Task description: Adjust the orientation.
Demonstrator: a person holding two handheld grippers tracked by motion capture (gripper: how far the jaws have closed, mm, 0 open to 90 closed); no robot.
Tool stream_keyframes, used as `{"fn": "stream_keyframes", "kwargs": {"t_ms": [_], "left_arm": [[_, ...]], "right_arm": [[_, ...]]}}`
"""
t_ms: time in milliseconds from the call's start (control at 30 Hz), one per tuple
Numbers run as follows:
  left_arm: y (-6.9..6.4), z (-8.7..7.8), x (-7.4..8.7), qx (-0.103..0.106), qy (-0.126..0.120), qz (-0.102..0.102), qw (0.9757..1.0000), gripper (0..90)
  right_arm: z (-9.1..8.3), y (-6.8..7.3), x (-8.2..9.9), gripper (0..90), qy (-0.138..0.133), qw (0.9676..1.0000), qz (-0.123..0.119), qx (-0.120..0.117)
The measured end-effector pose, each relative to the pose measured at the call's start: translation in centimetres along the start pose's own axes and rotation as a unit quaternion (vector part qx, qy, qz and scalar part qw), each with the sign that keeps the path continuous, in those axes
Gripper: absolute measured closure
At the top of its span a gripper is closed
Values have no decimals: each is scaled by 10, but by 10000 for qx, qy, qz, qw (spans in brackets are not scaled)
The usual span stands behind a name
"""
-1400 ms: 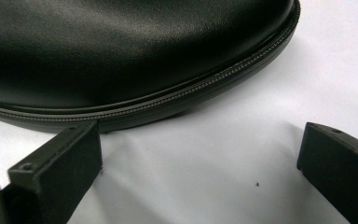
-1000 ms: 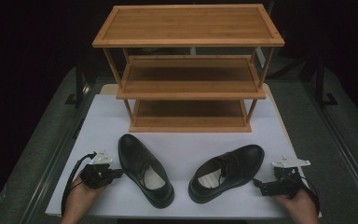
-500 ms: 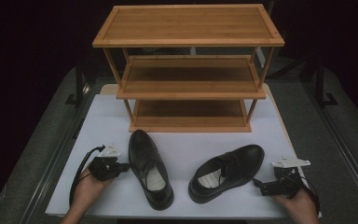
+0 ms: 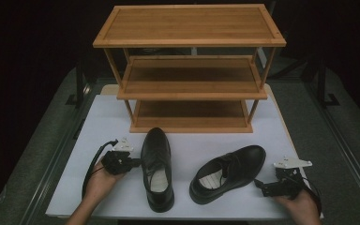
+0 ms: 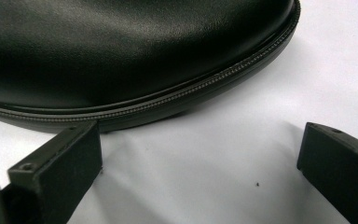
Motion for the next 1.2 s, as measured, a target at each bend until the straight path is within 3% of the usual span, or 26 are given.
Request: {"fn": "stream_keyframes", "kwargs": {"t_ms": [300,733,800,867,1200], "left_arm": [[-5,7,-14,7,2,132,9999,900],[-3,2,-9,23,-113,102,9999,890],[0,-1,-4,-50,-110,33,9999,773],[2,-3,-1,-75,-115,2,9999,742],[14,-28,19,-272,-256,-322,9988,303]], "right_arm": [[0,0,0,0,-1,10000,0,0],[0,0,0,0,-2,10000,-1,1],[0,0,0,0,-3,10000,-1,-1],[0,0,0,0,3,10000,-2,1],[0,0,0,0,3,10000,2,-3]]}}
Point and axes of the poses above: each handheld gripper's, and its own axes: z roughly forward along the jaws, x roughly out of its underside, y roughly to its left, the point moved 8 cm from there along z, roughly forward along the jaws, and after that the axes turned 5 degrees about y, right-handed, at the moved point
